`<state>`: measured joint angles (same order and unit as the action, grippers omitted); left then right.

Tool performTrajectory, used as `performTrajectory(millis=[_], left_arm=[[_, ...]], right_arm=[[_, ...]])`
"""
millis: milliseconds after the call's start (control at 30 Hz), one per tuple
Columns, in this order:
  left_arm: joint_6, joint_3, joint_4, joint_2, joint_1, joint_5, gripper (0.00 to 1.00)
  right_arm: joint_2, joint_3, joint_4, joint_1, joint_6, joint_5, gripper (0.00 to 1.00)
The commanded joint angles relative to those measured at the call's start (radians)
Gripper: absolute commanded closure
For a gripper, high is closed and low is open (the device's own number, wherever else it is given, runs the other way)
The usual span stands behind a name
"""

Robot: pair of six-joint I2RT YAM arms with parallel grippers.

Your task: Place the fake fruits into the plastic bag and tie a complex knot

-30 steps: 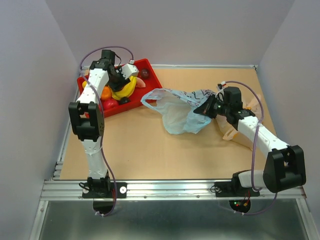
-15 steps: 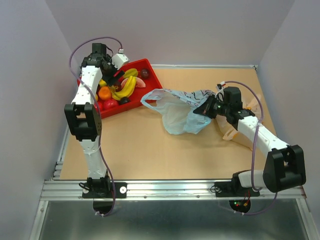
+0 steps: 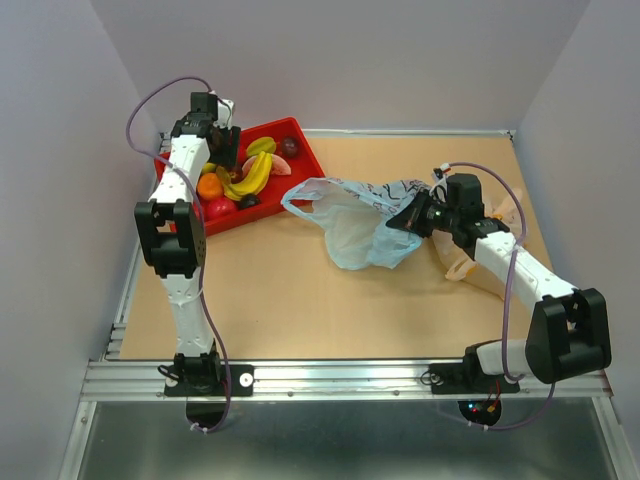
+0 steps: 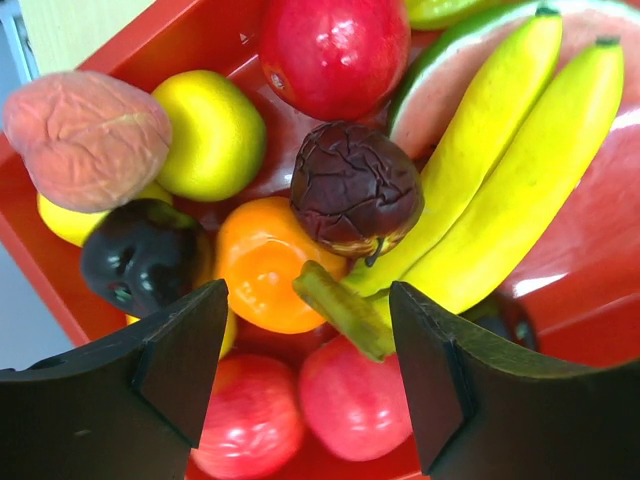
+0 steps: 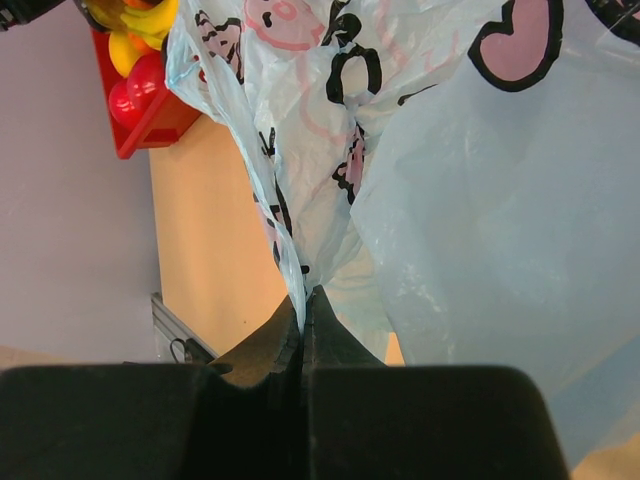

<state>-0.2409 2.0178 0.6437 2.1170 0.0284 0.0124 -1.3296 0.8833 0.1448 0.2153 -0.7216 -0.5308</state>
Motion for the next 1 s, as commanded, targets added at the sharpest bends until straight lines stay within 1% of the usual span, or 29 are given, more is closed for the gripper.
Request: performTrajectory(millis=[0, 133, 267, 567, 633, 667, 767, 800, 867, 900, 933, 967], left_arm=[[0.152, 0.016, -0.021, 0.018, -0.004, 0.041, 0.27], [0.198, 0.002, 0.002, 0.026, -0.010, 0.055, 0.31], [0.232, -0.025, 0.014, 0.032, -0.013, 0.057, 0.33], [0.293, -0.018, 0.042, 0.041, -0.021, 0.058, 0.49], [0.298, -0.010, 0.050, 0.035, -0.021, 0.040, 0.54], [0.307, -0.002, 0.060, 0.028, -0.021, 0.031, 0.59], [0.324, 0.001, 0.071, 0.006, -0.021, 0.008, 0.66], [0.327, 0.002, 0.073, 0.000, -0.021, -0.006, 0.70], [0.334, 0.007, 0.077, -0.009, -0.021, -0.008, 0.75], [0.336, 0.019, 0.086, -0.011, -0.021, -0.040, 0.78], [0.342, 0.027, 0.096, -0.011, -0.021, -0.043, 0.79], [0.347, 0.033, 0.108, -0.011, -0.021, -0.058, 0.83]], right_arm=[[0.001, 0.013, -0.054, -0.005, 0.019, -0.003, 1.00], [0.003, 0.014, -0.056, -0.007, 0.017, 0.002, 1.00], [0.000, 0.006, -0.054, -0.007, 0.017, -0.001, 1.00], [0.009, 0.000, -0.056, -0.005, 0.022, 0.000, 1.00], [0.007, 0.002, -0.056, -0.005, 0.019, -0.001, 1.00], [0.006, 0.002, -0.056, -0.005, 0.019, -0.001, 1.00], [0.004, 0.000, -0.054, -0.005, 0.019, -0.001, 1.00], [0.006, 0.000, -0.054, -0.005, 0.019, -0.001, 1.00], [0.006, 0.002, -0.056, -0.005, 0.017, 0.000, 1.00], [0.004, 0.003, -0.054, -0.005, 0.017, -0.003, 1.00], [0.004, 0.005, -0.056, -0.005, 0.017, -0.003, 0.99], [0.004, 0.006, -0.054, -0.005, 0.019, -0.001, 1.00]])
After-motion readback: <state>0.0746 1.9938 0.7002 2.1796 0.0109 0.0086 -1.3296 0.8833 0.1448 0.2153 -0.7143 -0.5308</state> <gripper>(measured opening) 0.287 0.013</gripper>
